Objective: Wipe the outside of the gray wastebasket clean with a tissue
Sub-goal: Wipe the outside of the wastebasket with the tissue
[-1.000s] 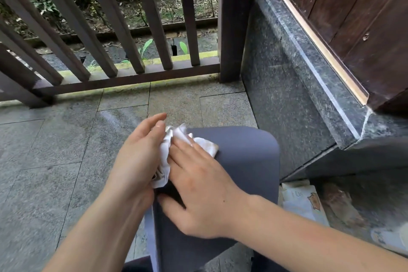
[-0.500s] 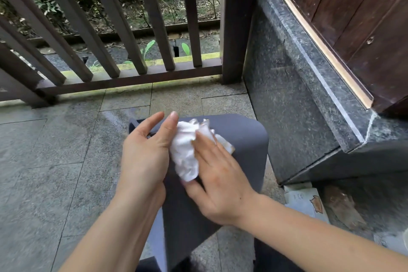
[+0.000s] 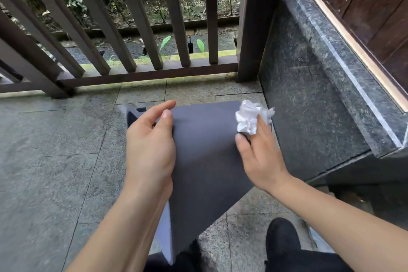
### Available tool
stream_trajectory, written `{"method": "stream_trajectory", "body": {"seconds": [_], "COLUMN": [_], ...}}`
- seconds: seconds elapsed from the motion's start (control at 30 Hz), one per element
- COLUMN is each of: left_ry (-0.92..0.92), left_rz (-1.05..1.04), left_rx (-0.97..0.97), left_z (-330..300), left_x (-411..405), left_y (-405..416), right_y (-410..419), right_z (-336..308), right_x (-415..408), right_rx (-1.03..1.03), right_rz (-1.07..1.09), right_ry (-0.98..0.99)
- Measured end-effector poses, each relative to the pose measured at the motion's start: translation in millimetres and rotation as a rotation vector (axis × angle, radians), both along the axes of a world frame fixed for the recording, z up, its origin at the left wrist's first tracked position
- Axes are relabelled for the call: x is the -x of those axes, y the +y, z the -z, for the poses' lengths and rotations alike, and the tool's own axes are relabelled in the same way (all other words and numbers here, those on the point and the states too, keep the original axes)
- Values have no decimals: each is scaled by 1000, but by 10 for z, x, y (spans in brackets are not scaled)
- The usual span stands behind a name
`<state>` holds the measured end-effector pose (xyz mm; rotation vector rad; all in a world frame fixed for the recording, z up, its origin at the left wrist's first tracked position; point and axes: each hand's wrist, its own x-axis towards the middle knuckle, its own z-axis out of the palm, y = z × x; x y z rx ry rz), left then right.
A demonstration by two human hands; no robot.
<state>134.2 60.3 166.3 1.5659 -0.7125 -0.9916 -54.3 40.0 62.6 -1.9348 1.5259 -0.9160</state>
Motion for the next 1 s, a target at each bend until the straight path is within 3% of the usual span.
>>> {"method": "stream_trajectory", "body": {"seconds": [0.2,0.3,0.37,0.47,0.53,0.63,0.77,0.87,1.0], "left_ry": [-217,-251,-295,-358,-403,-488,-521,-427,-316], "left_rz": [73,164,222,274,298,336,350,366,287], "left_rx": [161,248,307,369,392,398,358,338,305], "left_z": [-57,-62,-59,-36,-21,-9,23,33,14], "left_x": [70,47,24,23,62,114,115,105,27], "left_y": [57,79,61,37,65,79,35,48,24], "right_y": [551,534,378,82,-64,-130,71,246,281], "right_z": [-418,-398,-318,-210,-181,-197,-375,-518,-564], "right_x": [-621,-561,-385,-78,106,174,-146,-335,-331], "right_rx": [375,472,546,374,142,-44,66,251,336], "right_rz": [-429,-447,-399,-147,22,94,-156,-357,-438], "right_ry": [-36,-27,93,186,123,-17,-46,-86,12]}}
